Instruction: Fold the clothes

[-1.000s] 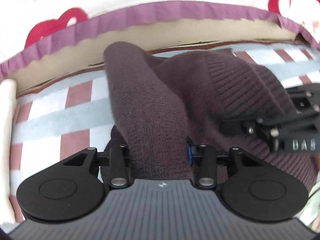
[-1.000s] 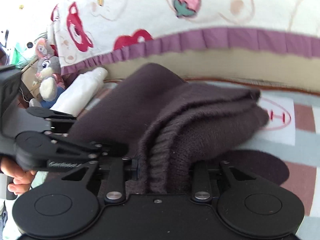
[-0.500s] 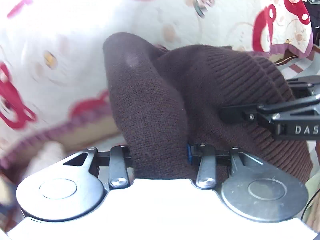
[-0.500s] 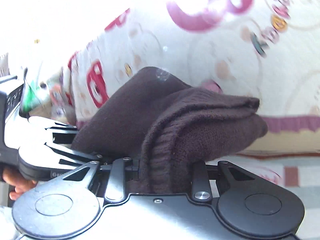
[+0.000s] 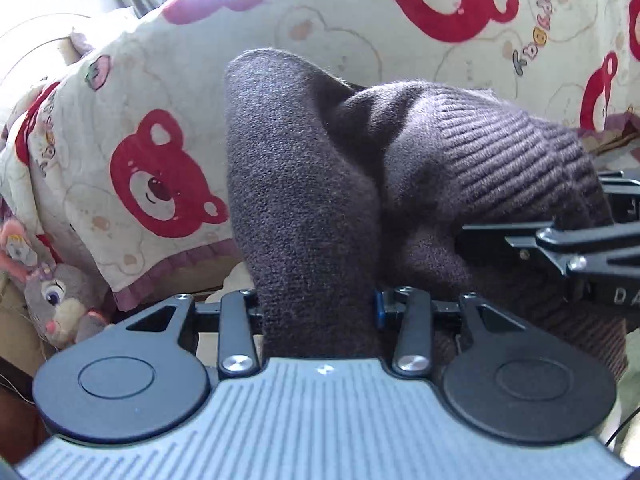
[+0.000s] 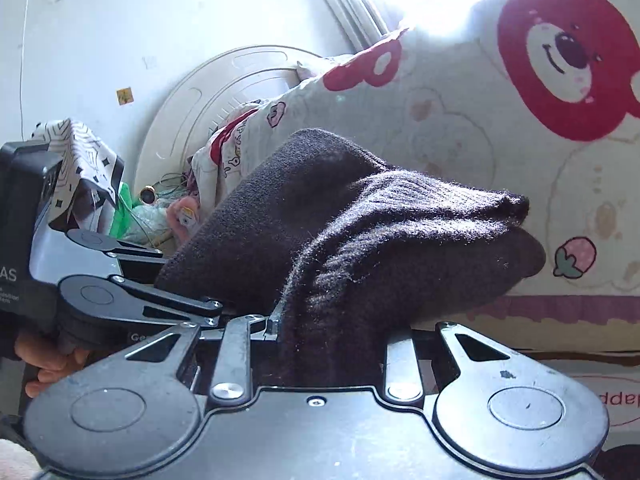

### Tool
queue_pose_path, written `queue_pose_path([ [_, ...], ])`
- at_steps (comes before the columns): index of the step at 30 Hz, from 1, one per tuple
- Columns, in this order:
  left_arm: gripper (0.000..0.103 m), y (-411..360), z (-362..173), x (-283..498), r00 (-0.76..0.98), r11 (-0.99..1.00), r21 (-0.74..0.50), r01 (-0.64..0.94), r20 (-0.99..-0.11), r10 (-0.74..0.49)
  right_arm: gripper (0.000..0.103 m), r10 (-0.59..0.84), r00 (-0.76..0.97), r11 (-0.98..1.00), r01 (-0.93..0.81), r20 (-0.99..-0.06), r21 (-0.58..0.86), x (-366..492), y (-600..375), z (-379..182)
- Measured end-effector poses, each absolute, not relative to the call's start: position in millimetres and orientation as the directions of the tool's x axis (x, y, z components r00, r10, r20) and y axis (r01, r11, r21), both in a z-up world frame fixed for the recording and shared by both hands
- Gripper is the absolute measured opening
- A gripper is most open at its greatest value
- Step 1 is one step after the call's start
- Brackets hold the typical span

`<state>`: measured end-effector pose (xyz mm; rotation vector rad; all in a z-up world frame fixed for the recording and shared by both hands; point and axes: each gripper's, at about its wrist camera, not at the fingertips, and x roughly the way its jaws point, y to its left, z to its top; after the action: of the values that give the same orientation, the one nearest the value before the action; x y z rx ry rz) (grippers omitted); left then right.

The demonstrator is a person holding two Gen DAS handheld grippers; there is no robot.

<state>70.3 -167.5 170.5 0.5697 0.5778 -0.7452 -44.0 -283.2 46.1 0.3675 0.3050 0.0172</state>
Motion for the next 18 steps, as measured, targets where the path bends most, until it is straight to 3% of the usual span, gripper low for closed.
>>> queue_pose_path([
  [7, 0.039, -112, 159, 107, 0.592, 0.652, 0.183, 0.736, -0.642, -0.488, 0.033, 0.003, 0.930, 0.945, 0.117, -0.367, 0.306, -5, -231, 60],
  [11, 0.039, -73, 148, 134, 0.593, 0.683, 0.145, 0.716, -0.644, -0.484, 0.033, 0.013, 0.924, 0.928, 0.131, -0.382, 0.349, 13, -206, 52],
  [18, 0.040, -17, 109, 179, 0.619, 0.719, 0.173, 0.674, -0.664, -0.420, 0.033, 0.135, 0.913, 0.898, 0.051, -0.384, 0.437, 67, -164, 7],
])
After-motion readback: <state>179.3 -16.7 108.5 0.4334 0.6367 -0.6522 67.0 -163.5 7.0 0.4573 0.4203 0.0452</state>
